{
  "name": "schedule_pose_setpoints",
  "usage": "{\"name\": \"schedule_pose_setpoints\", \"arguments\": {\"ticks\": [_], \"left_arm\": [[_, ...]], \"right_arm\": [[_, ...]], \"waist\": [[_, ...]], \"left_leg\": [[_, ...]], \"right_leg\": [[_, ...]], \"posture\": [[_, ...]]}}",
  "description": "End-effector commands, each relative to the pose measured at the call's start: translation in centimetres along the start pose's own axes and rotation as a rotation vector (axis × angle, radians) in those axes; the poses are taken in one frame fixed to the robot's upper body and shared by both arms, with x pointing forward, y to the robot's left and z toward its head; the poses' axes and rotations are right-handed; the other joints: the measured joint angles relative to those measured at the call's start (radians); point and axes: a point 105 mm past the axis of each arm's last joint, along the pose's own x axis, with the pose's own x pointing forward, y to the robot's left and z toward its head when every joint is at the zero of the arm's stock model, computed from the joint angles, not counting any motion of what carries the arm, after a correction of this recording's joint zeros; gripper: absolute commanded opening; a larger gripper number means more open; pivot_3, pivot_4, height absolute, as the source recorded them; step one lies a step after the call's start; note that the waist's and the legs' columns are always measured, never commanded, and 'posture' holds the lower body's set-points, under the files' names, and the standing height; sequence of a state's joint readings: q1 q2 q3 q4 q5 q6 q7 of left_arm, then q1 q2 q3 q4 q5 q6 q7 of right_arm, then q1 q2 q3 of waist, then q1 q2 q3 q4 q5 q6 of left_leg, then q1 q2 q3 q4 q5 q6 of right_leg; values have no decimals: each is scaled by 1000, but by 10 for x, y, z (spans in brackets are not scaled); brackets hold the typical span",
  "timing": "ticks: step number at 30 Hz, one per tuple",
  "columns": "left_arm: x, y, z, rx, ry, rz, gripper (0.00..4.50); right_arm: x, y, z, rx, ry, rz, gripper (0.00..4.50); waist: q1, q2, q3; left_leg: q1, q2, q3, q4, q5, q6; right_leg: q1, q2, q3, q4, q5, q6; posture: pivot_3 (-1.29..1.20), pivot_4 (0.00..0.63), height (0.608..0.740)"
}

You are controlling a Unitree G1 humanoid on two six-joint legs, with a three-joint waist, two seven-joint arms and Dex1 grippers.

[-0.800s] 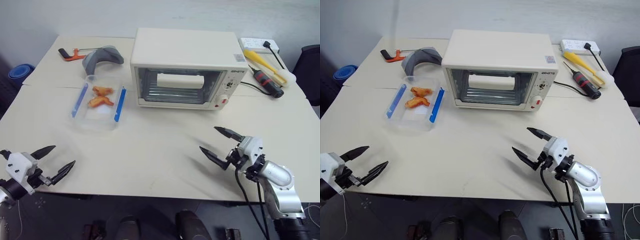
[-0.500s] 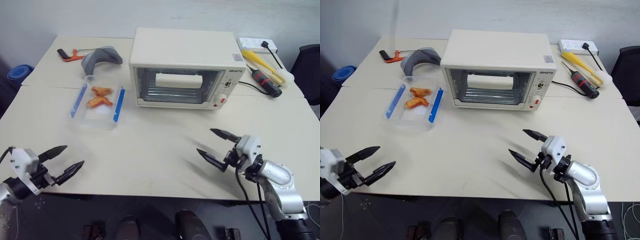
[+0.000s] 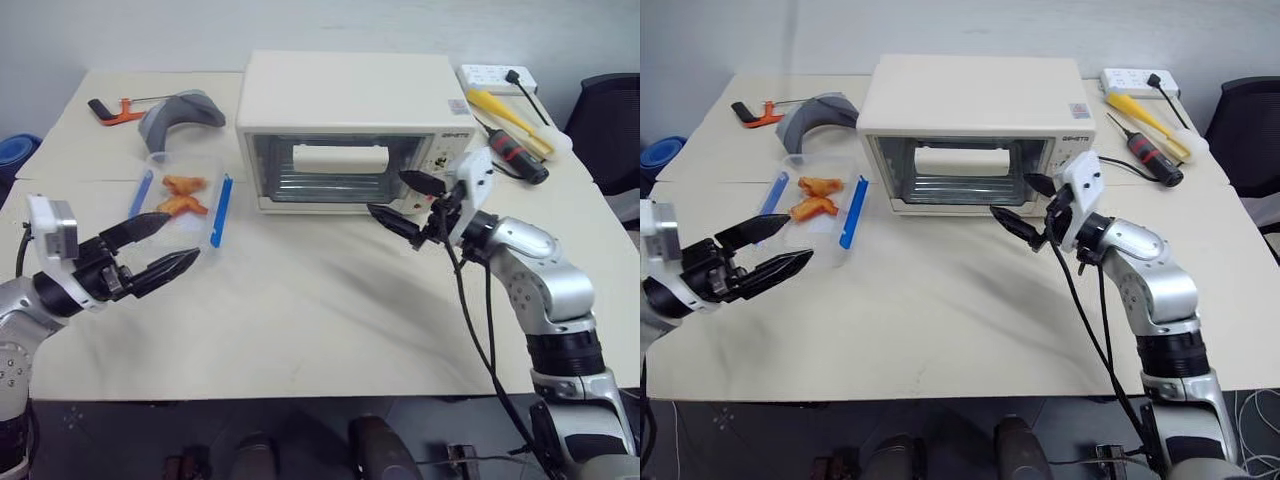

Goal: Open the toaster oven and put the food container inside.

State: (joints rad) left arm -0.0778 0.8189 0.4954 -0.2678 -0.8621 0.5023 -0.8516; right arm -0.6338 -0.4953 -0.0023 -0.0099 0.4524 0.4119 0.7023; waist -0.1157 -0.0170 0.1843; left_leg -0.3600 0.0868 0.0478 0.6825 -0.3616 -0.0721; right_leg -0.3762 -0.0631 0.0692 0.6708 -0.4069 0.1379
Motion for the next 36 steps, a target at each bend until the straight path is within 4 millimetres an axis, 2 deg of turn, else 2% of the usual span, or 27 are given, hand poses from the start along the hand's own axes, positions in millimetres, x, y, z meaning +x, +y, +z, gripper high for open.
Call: {"name": "schedule_pose_setpoints", "arguments": {"ticks": [1,7,11,14,17,18,20,23,28,30,32,33,36], "left_arm": [[-2,-3,8,40,-27,15,4500],[-2,-3,-2,15,-18,25,4500],[-1,-2,-7,-2,-8,21,4500],[-1,1,-7,-5,-8,22,4500],[0,10,-1,-7,-29,32,4500],[0,16,3,-8,-48,46,4107],[4,27,9,15,-72,62,3612],[20,42,13,73,-73,64,2754],[66,56,10,189,-44,21,1403],[89,53,9,230,-37,-38,793],[104,53,8,256,-35,-56,204],[108,52,6,262,-30,-73,11],[115,39,-2,238,-19,-183,11]], "right_arm": [[10,12,31,-67,-115,70,4468],[16,35,43,-83,-169,176,4468],[10,53,36,-77,-129,266,4468],[-5,64,27,-93,-88,322,4468],[-21,75,10,-163,-17,375,4468],[-24,77,5,-180,2,383,4500],[-28,80,-4,-207,31,394,4500],[-27,80,-6,-220,16,382,4500],[-21,78,-3,-242,-12,372,4500],[-21,77,-2,-256,-15,370,4500],[-22,76,-3,-266,-15,365,4500],[-23,75,-3,-270,-13,360,4500],[-29,70,-6,-285,-8,319,4500]], "waist": [[-10,0,0],[-24,0,0],[-24,0,0],[-23,0,0],[-20,0,0],[-20,0,0],[-20,0,0],[-20,0,0],[-22,0,0],[-24,0,0],[-23,0,0],[-25,0,0],[-30,0,0]], "left_leg": [[0,0,-1,0,0,0],[0,0,-7,0,0,0],[0,0,-8,0,0,0],[0,0,-8,0,0,0],[0,-1,-8,-1,0,0],[0,-1,-8,0,0,0],[0,-1,-8,0,0,0],[0,-3,-8,0,0,0],[0,-4,-9,1,0,0],[1,-5,-9,2,0,0],[1,-5,-10,3,0,0],[1,-5,-10,2,0,0],[2,-4,-11,2,0,0]], "right_leg": [[0,0,1,1,0,0],[0,1,0,2,0,0],[0,0,0,2,0,0],[0,0,0,2,0,0],[0,0,0,2,0,0],[0,0,0,1,0,0],[0,0,0,-2,0,0],[0,1,0,-2,0,0],[0,2,-1,1,0,0],[0,2,-3,2,0,0],[-1,1,-7,3,0,0],[-1,1,-8,2,0,0],[-1,2,-9,3,0,0]], "posture": [[0,150,740],[0,150,740],[0,150,740],[0,150,740],[0,150,740],[0,150,740],[0,150,740],[0,150,740],[0,150,740],[0,150,740],[0,150,740],[0,150,740],[0,150,740]]}}
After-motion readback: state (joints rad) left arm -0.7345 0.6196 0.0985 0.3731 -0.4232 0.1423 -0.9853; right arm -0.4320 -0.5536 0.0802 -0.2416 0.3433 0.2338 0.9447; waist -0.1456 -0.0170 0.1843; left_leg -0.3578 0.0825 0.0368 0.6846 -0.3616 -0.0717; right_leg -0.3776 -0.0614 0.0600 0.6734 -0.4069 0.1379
